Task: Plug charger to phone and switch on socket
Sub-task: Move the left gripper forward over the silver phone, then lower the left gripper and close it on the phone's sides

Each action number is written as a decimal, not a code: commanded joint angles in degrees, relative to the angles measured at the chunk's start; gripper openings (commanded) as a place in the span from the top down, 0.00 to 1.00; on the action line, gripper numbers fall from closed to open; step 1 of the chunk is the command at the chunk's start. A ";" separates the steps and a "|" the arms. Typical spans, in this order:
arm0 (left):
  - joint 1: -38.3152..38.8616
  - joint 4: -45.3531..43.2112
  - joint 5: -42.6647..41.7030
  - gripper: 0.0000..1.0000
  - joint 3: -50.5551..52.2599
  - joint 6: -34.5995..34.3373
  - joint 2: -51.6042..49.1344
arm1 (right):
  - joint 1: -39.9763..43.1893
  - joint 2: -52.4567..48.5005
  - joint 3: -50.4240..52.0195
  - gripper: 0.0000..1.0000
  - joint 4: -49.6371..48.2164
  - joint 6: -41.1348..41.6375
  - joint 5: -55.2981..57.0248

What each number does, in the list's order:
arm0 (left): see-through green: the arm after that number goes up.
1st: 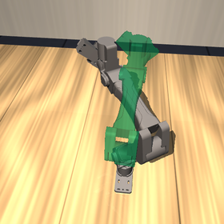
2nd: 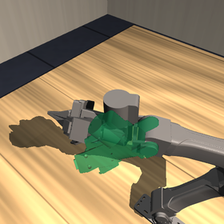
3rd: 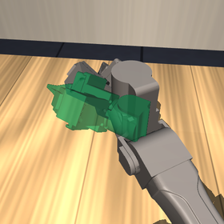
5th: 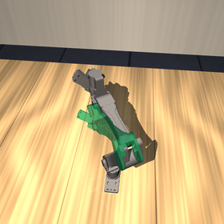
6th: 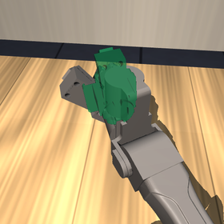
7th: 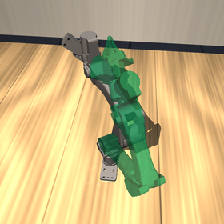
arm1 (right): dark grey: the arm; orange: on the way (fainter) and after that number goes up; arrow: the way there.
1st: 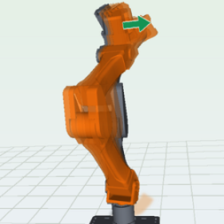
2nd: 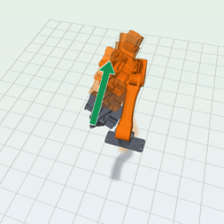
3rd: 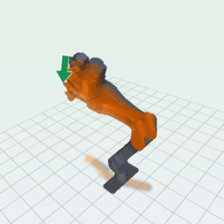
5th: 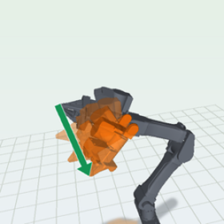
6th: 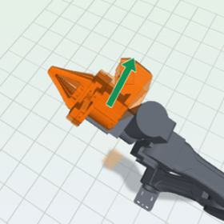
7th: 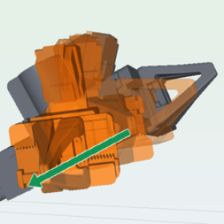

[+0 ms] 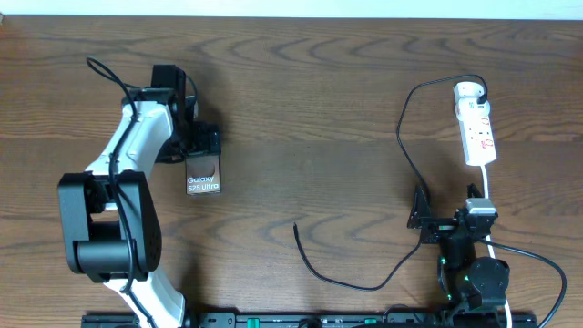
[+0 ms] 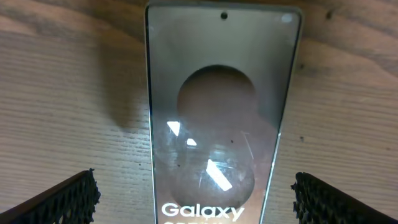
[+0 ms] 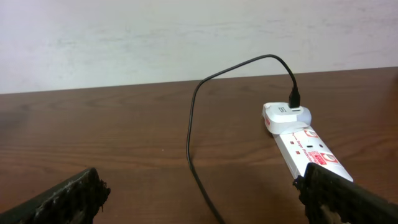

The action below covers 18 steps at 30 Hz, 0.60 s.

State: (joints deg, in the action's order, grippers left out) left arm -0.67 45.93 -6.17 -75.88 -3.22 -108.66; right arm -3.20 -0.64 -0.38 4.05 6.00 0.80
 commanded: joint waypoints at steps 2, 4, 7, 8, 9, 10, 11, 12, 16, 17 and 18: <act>-0.26 -2.84 -0.76 0.02 3.08 -0.72 -0.02 | 0.50 0.31 0.07 0.01 0.26 -0.52 -0.31; -0.26 -3.65 -0.74 0.02 3.74 -0.70 -0.02 | 0.50 0.31 0.07 0.01 0.26 -0.52 -0.33; -0.22 -4.28 -0.74 0.02 3.78 -0.70 -0.02 | 0.50 0.31 0.07 0.01 0.26 -0.52 -0.33; -0.20 -4.50 -0.76 0.02 3.78 -0.70 -0.02 | 0.50 0.31 0.07 0.01 0.26 -0.52 -0.33; -0.11 -4.63 -0.70 0.02 3.78 -0.68 -0.02 | 0.50 0.31 0.07 0.01 0.26 -0.52 -0.33; -0.07 -4.74 -0.72 0.02 3.78 -0.70 -0.02 | 0.50 0.31 0.07 0.01 0.26 -0.52 -0.33; 0.04 -4.92 -0.72 0.02 3.78 -0.68 -0.02 | 0.50 0.31 0.07 0.01 0.26 -0.52 -0.33; 0.15 -5.01 -0.72 0.02 3.78 -0.70 -0.02 | 0.50 0.31 0.07 0.01 0.26 -0.52 -0.33; 1.18 -5.20 -0.70 0.02 3.78 -0.70 -0.02 | 0.50 0.31 0.07 0.01 0.26 -0.52 -0.33; 1.49 -5.38 -0.70 0.02 3.78 -0.70 -0.02 | 0.50 0.31 0.07 0.01 0.26 -0.52 -0.33; 1.73 -5.60 -0.70 0.02 3.78 -0.68 -0.02 | 0.50 0.31 0.07 0.01 0.26 -0.52 -0.33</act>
State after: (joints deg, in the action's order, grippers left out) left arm -0.08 40.60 -6.33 -72.27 -3.22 -108.66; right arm -3.20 -0.64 -0.38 4.05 6.00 0.80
